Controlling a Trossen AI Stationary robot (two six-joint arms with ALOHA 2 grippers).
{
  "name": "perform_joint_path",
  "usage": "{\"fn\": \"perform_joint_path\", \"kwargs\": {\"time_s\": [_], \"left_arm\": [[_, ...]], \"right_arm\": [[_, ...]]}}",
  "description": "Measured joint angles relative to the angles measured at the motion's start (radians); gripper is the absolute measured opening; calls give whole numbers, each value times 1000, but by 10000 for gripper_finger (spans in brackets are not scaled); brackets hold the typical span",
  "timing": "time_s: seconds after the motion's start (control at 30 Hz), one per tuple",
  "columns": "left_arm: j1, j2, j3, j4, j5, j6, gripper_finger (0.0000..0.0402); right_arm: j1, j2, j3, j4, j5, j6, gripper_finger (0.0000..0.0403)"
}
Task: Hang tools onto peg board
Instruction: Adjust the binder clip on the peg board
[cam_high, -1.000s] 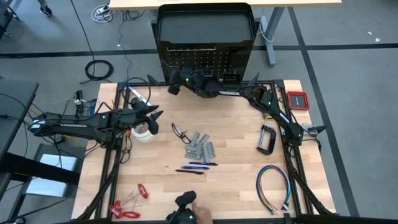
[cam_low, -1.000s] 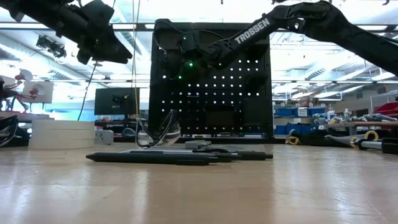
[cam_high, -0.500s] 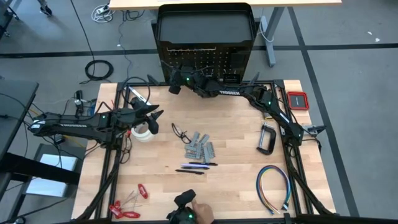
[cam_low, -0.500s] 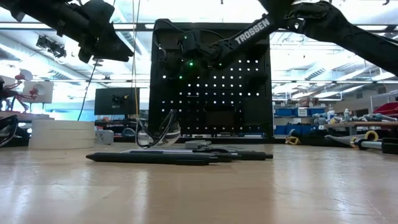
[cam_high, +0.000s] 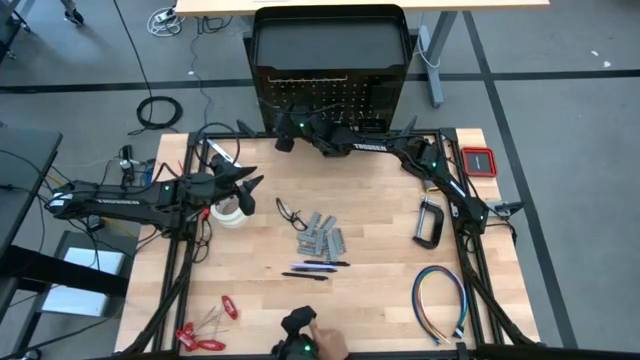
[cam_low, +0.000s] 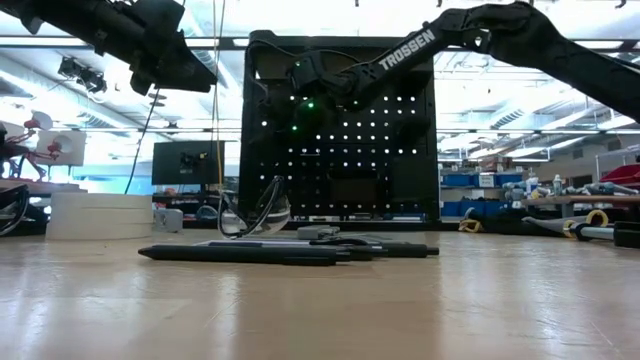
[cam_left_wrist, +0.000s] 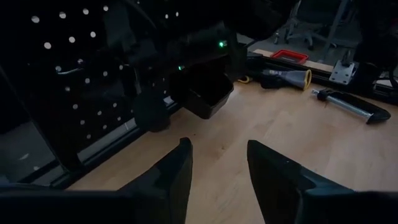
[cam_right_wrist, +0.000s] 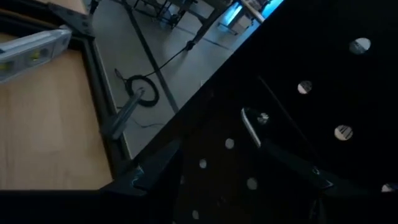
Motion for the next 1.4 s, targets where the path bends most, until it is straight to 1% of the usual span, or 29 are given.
{"fn": "perform_joint_path", "kwargs": {"time_s": [0.2,0.37,0.57,0.7,0.87,1.03,1.27,1.4], "left_arm": [[0,0,0,0,0,0,158],[0,0,0,0,0,0,158],[0,2,0,-1,-3,3,158],[0,2,0,-1,-28,4,158],[0,2,0,-1,-40,4,158],[0,2,0,-1,-41,4,158],[0,2,0,-1,-41,4,158],[0,2,0,-1,-41,4,158]], "right_arm": [[29,-1,-1,0,-8,-10,215],[23,-1,26,18,1,-18,215],[-2,-2,53,13,2,-164,207],[-17,-2,53,-44,10,-267,175],[-23,-2,53,-49,53,-358,120],[-23,-2,53,-46,54,-368,76],[-27,-2,53,-48,34,-371,24],[-27,-2,53,-48,34,-364,8]]}}
